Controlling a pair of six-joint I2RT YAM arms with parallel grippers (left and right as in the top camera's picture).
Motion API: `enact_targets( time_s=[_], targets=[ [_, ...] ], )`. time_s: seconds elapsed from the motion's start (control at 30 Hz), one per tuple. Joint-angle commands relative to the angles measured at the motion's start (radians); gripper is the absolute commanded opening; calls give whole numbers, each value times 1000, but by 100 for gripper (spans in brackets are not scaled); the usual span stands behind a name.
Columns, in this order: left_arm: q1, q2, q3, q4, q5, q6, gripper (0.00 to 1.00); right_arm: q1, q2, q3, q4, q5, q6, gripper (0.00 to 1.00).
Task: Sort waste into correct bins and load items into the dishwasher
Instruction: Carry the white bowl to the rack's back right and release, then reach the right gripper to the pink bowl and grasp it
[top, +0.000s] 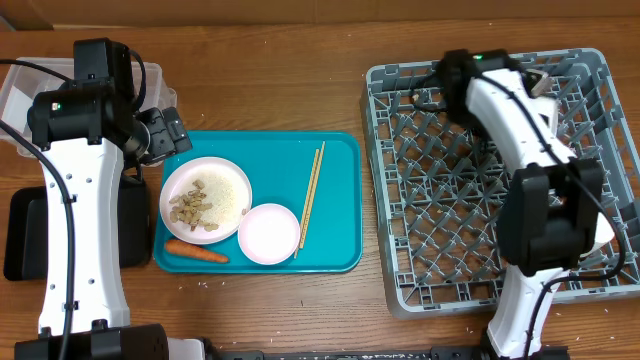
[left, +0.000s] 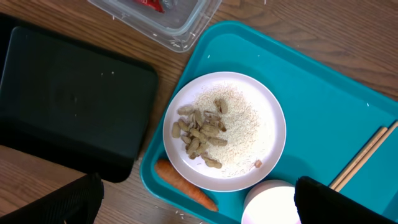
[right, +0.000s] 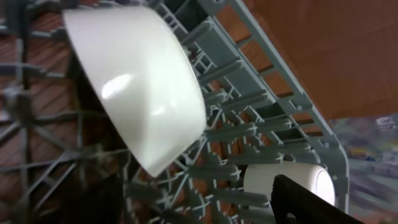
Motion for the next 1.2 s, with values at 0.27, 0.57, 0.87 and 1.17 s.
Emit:
enact_targets(
  time_s=[0.27,0.57,0.87,1.17],
  targets=[
    [2,6,7,1,-5,-15,100,35,-243,33,108,-276,-373,100],
    [0,6,7,1,40,-19,100,111,-303,40,166,-1261,-790,100],
    [0,6,7,1,40,-18,100,349,-283,-16,172,-1235,-808,95],
    [-2,6,7,1,40,-21,100,515,-249,-167,323,-1235,-779,84]
  ],
)
